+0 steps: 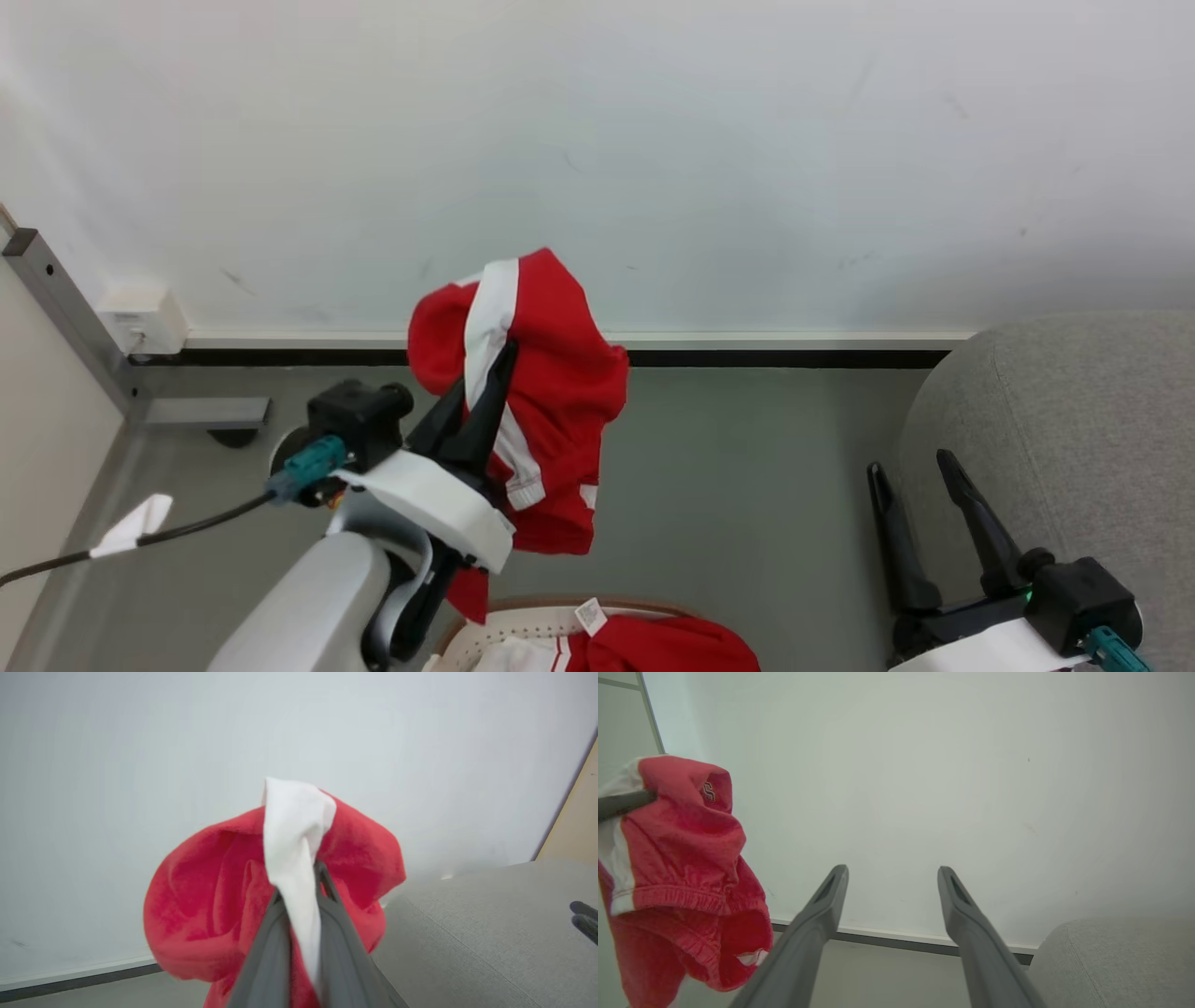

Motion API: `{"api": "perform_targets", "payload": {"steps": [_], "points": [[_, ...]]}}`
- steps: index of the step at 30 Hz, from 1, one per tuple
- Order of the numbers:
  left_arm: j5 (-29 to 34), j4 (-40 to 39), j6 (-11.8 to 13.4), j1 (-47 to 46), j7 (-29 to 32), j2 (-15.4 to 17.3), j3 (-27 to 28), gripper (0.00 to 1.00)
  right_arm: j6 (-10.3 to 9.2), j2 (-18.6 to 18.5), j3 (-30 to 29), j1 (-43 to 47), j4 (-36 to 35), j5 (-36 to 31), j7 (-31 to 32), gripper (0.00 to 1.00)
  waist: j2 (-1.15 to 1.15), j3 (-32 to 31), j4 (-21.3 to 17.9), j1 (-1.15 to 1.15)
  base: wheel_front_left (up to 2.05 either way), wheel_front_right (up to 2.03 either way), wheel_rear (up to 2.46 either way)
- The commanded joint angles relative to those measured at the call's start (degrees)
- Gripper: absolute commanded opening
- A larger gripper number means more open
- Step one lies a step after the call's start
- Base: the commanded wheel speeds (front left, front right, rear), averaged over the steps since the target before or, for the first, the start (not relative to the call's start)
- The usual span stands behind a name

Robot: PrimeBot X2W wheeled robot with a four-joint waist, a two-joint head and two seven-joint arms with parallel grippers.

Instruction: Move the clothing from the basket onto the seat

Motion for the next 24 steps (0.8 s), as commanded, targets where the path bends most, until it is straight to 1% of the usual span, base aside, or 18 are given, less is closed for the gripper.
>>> {"api": "perform_targets", "payload": {"steps": [1, 4, 6, 10, 16, 20, 24], "points": [[0.58, -3.70, 1.10, -0.18, 1.17, 1.13, 0.43, 0.00, -0.12, -0.12, 0.93, 0.63, -0.11, 0.98, -0.18, 1.00, 0.00, -0.21, -0.38, 0.02, 0.00, 0.00, 0.00], [1.40, -9.80, 2.77, -0.02, 3.30, 2.75, 0.87, 0.00, -0.12, -0.16, 2.12, 0.73, -0.66, 1.75, -0.18, 1.00, 0.00, -0.03, -1.21, 0.02, 0.00, 0.00, 0.00], [1.94, -13.08, 3.45, -0.52, 4.78, 3.70, 0.68, 0.00, -0.12, -0.11, 2.52, 0.97, -0.83, 2.06, -0.18, 1.00, 0.00, 0.13, -1.55, 0.02, 0.00, 0.00, 0.00], [2.27, -17.52, 4.76, -1.13, 6.87, 4.52, 0.83, 0.00, -0.12, -0.12, 2.98, 0.81, -0.25, 1.96, -0.18, 1.00, 0.00, 0.36, -1.96, 0.02, 0.00, 0.00, 0.00], [1.85, -19.64, 5.69, -0.55, 7.44, 4.85, 1.17, 0.00, -0.12, -0.11, 4.26, -0.15, -0.44, 2.38, -0.18, 1.00, 0.00, 0.43, -2.51, 0.02, 0.00, 0.00, 0.00], [1.36, -19.77, 5.74, 0.05, 7.10, 4.67, 1.12, 0.00, -0.12, -0.25, 6.89, -0.80, -0.08, 2.27, -0.18, 1.00, 0.00, 0.43, -2.71, 0.02, 0.00, 0.00, 0.00], [0.99, -19.45, 5.62, 0.10, 6.63, 4.31, 0.93, 0.00, -0.12, -1.50, 10.30, -1.50, 0.81, 2.80, -0.18, 1.00, 0.00, 0.37, -2.54, 0.02, 0.00, 0.00, 0.00]]}}
